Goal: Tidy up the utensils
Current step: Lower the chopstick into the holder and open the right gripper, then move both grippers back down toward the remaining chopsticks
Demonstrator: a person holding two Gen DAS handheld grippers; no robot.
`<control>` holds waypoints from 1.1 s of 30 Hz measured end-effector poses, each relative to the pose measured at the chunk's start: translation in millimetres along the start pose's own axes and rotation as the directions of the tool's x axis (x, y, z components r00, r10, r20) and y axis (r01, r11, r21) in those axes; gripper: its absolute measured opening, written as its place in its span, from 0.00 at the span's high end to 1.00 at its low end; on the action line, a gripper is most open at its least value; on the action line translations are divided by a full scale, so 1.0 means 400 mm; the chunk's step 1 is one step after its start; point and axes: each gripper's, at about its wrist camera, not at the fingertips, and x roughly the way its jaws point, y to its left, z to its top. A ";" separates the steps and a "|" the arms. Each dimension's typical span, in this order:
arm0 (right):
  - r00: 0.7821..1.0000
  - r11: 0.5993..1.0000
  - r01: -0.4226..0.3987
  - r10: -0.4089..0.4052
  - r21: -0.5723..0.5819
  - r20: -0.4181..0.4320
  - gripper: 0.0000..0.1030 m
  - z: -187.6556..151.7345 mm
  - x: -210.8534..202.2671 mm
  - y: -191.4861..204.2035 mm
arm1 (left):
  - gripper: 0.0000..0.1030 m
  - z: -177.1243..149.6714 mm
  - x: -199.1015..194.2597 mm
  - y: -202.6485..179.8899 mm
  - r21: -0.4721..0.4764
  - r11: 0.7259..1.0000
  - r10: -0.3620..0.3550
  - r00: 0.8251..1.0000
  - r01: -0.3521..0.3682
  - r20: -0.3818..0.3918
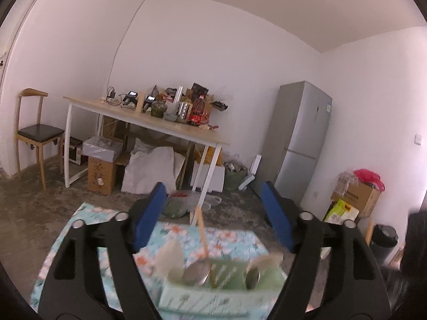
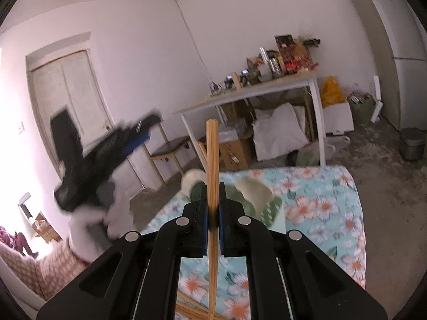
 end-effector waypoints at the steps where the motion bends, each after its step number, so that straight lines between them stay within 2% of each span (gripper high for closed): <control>1: 1.000 1.000 -0.020 0.020 -0.004 0.015 0.94 0.021 -0.003 0.007 | 0.25 -0.008 -0.027 0.009 0.010 1.000 0.012 1.000 -0.012 -0.012; 4: 0.997 0.997 -0.061 0.063 -0.040 0.055 0.94 0.085 -0.005 0.034 | 0.18 -0.048 -0.105 0.038 0.062 0.996 0.059 0.998 -0.056 -0.036; 7: 0.991 0.993 -0.082 0.090 -0.082 0.095 0.94 0.148 0.000 0.064 | 0.16 -0.097 -0.157 0.071 0.106 0.988 0.122 0.989 -0.113 -0.084; 12: 0.983 0.986 -0.078 0.100 -0.146 0.153 0.94 0.235 0.020 0.105 | 0.13 -0.203 -0.231 0.142 0.175 0.956 0.263 0.950 -0.234 -0.167; 16: 0.978 0.979 -0.030 0.070 -0.203 0.194 0.94 0.287 0.062 0.129 | 0.12 -0.276 -0.263 0.183 0.207 0.934 0.336 0.915 -0.292 -0.222; 19: 0.978 0.976 -0.019 0.063 -0.217 0.199 0.94 0.293 0.116 0.125 | 0.12 -0.315 -0.277 0.193 0.181 0.941 0.327 0.904 -0.285 -0.274; 22: 0.981 0.974 -0.022 0.065 -0.227 0.183 0.94 0.260 0.183 0.109 | 0.12 -0.332 -0.275 0.192 0.183 0.948 0.307 0.904 -0.262 -0.298; 24: 0.988 0.971 0.037 0.000 -0.237 0.153 0.94 0.232 0.224 0.099 | 0.12 -0.335 -0.269 0.173 0.199 0.948 0.301 0.907 -0.250 -0.295; 27: 0.996 0.973 0.087 -0.082 -0.212 0.034 0.92 0.176 0.295 0.058 | 0.12 -0.343 -0.268 0.159 0.211 0.952 0.280 0.913 -0.223 -0.298; 29: 0.994 0.978 0.104 -0.106 -0.179 -0.002 0.84 0.145 0.297 0.031 | 0.12 -0.348 -0.257 0.155 0.202 0.956 0.268 0.912 -0.212 -0.310; 31: 0.994 0.984 0.108 -0.107 -0.144 0.015 0.64 0.135 0.267 0.012 | 0.12 -0.354 -0.254 0.158 0.193 0.960 0.258 0.912 -0.204 -0.319; 33: 0.993 0.987 0.114 -0.110 -0.109 0.047 0.57 0.131 0.213 -0.002 | 0.12 -0.355 -0.248 0.157 0.192 0.960 0.256 0.911 -0.202 -0.322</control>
